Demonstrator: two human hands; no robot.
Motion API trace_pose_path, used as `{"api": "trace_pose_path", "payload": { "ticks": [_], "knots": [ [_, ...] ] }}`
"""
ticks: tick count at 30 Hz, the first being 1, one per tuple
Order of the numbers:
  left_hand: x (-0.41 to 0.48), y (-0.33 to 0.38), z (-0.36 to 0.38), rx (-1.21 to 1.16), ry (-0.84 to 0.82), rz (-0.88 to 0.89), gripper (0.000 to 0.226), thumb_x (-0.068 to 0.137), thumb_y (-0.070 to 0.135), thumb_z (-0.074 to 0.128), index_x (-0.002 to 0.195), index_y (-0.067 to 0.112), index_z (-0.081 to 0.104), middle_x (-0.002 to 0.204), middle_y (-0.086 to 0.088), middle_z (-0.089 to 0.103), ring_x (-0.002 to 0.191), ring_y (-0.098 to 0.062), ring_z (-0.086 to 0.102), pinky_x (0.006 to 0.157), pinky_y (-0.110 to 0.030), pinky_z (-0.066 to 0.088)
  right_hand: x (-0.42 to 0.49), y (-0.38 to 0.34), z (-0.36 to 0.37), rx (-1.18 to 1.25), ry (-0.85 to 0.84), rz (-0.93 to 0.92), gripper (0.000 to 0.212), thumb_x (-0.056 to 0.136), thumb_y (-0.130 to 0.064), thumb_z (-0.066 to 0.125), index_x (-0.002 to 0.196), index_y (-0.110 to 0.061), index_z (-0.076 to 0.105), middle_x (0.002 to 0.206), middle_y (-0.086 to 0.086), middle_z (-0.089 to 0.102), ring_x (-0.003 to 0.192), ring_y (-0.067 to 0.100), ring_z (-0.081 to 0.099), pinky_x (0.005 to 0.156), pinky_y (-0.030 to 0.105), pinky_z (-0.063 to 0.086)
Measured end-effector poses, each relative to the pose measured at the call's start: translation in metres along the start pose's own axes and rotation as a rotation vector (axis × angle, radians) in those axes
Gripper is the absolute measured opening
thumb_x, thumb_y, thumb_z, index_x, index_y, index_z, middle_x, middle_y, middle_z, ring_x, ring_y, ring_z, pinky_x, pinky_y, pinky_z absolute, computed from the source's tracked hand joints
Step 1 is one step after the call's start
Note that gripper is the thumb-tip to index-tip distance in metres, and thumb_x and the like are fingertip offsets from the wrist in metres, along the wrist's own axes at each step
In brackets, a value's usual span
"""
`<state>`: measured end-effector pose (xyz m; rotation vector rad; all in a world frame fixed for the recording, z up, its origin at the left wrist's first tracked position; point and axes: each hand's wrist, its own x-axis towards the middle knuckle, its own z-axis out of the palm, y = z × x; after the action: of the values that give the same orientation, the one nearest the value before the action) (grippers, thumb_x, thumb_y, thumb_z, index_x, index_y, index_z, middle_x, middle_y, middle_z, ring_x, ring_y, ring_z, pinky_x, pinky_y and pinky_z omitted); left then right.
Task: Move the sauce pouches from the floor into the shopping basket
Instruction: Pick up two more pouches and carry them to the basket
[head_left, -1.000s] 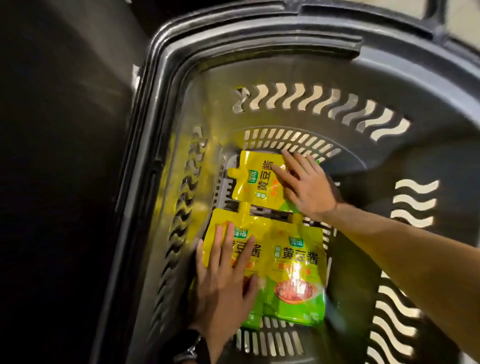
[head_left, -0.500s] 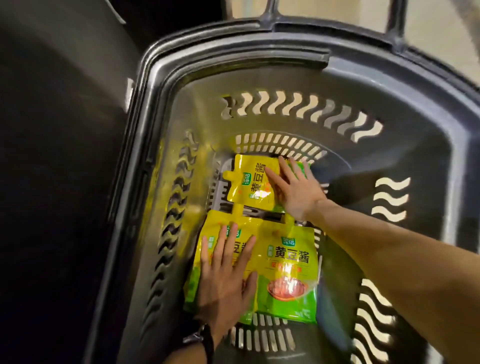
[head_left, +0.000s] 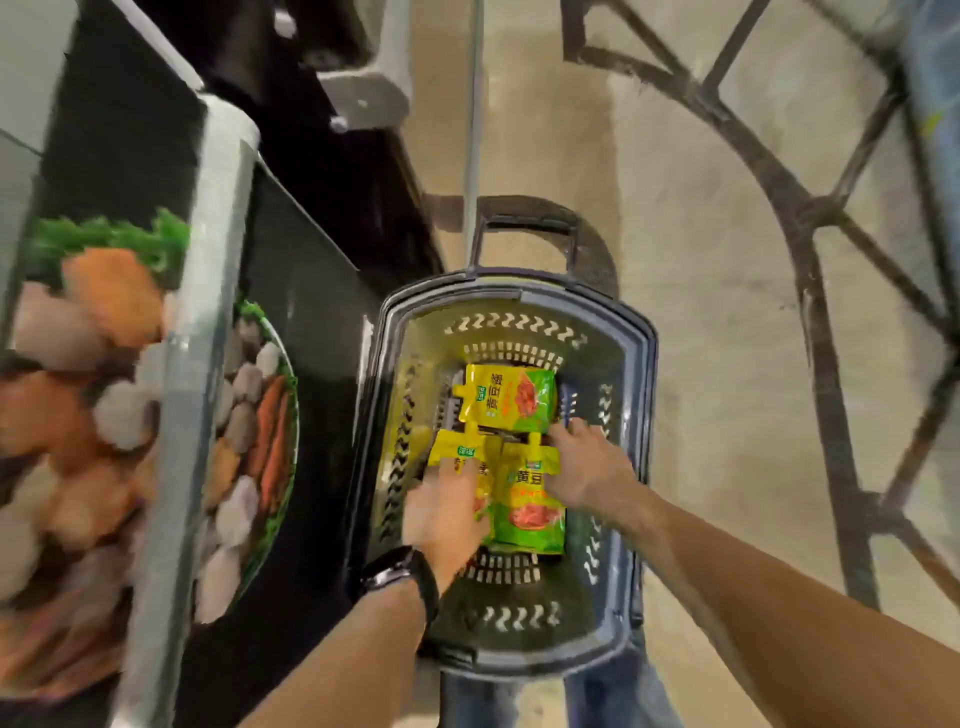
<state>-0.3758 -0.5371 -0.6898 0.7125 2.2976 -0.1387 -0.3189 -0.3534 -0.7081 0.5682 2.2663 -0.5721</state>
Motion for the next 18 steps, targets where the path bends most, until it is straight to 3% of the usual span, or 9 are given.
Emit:
{"api": "trace_pose_path", "payload": {
  "ticks": [6, 11, 18],
  "knots": [
    [-0.111, 0.051, -0.118, 0.135, 0.061, 0.041, 0.066, 0.091, 0.057, 0.057, 0.144, 0.021, 0.039, 0.141, -0.007, 0.050, 0.129, -0.029, 0.049, 0.102, -0.044, 0.044, -0.152, 0.000, -0.086, -0.008, 0.052, -0.003, 0.077, 0.080, -0.046, 0.069, 0.144, -0.025, 0.033, 0.143, 0.007, 0.039, 0.133, 0.030, 0.041, 0.100, 0.042, 0.045],
    [-0.191, 0.084, -0.189, 0.185, 0.102, 0.099, 0.072, 0.091, 0.053, 0.059, 0.150, 0.021, 0.032, 0.144, -0.009, 0.046, 0.133, -0.031, 0.045, 0.103, -0.048, 0.043, -0.269, 0.006, -0.140, 0.003, 0.173, 0.051, 0.071, 0.083, -0.042, 0.066, 0.143, -0.021, 0.033, 0.139, 0.009, 0.040, 0.130, 0.030, 0.041, 0.098, 0.040, 0.043],
    [-0.250, 0.126, -0.243, 0.313, 0.211, 0.355, 0.071, 0.092, 0.052, 0.057, 0.150, 0.022, 0.031, 0.143, -0.009, 0.044, 0.132, -0.031, 0.044, 0.103, -0.048, 0.042, -0.379, 0.002, -0.169, 0.059, 0.360, 0.225, 0.069, 0.085, -0.038, 0.063, 0.145, -0.022, 0.032, 0.142, 0.008, 0.038, 0.131, 0.029, 0.040, 0.100, 0.041, 0.040]
  ]
}}
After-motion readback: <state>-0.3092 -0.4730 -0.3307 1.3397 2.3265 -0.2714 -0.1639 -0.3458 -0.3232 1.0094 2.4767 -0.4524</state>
